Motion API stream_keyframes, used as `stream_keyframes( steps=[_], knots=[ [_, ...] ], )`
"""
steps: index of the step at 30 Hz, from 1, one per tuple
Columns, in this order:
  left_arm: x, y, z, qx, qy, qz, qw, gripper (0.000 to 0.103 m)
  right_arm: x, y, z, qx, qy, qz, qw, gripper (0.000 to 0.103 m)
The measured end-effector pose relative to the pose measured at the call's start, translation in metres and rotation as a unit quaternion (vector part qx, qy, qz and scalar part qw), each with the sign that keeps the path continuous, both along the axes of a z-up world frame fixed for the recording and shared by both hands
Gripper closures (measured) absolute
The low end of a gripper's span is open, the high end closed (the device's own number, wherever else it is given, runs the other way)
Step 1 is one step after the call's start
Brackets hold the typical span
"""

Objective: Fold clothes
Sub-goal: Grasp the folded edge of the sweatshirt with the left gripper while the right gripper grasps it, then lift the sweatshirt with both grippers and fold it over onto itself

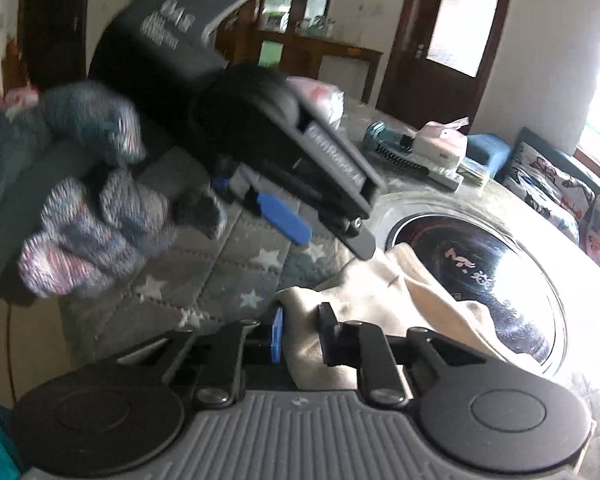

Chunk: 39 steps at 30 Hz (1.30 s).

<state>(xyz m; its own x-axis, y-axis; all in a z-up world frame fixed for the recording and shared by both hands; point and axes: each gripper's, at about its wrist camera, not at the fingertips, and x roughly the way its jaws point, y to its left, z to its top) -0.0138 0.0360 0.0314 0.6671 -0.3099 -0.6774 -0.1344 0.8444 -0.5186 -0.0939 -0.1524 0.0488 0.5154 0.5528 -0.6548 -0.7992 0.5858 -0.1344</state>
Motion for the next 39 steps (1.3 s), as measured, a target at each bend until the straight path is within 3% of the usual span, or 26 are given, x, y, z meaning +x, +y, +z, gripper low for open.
stream_keyframes(
  steps=[3,6,19,22,23,24,27,33,39],
  knots=[
    [0.001,-0.004,0.001,-0.01,0.0,0.012,0.9999,0.043,0.005,-0.011,0.01,0.029,0.008,-0.014,0.999,0.088],
    [0.003,-0.004,0.0,-0.043,0.008,0.028,0.9986,0.043,0.008,-0.022,0.016,0.053,0.017,-0.026,0.998,0.089],
    [0.012,-0.019,-0.02,-0.142,0.064,0.058,0.986,0.045,0.003,-0.048,0.025,0.096,0.021,-0.037,0.994,0.089],
    [0.013,-0.018,-0.025,-0.157,0.07,0.059,0.9834,0.06,0.002,-0.05,0.024,0.101,0.023,-0.038,0.994,0.089],
    [0.013,-0.018,-0.028,-0.162,0.074,0.059,0.9823,0.071,0.002,-0.051,0.023,0.102,0.024,-0.039,0.994,0.089],
    [0.014,-0.018,-0.03,-0.165,0.076,0.06,0.9815,0.081,0.002,-0.051,0.023,0.102,0.025,-0.039,0.994,0.089],
    [0.013,-0.018,-0.032,-0.166,0.072,0.064,0.9814,0.085,0.0,-0.053,0.022,0.103,0.029,-0.039,0.994,0.089],
    [0.013,-0.019,-0.031,-0.147,0.074,0.066,0.9841,0.087,0.017,-0.087,0.018,0.094,0.031,-0.107,0.989,0.084],
    [0.011,-0.021,-0.03,-0.131,0.069,0.059,0.9872,0.087,0.039,-0.13,0.013,0.083,0.031,-0.193,0.977,0.08]
  ],
)
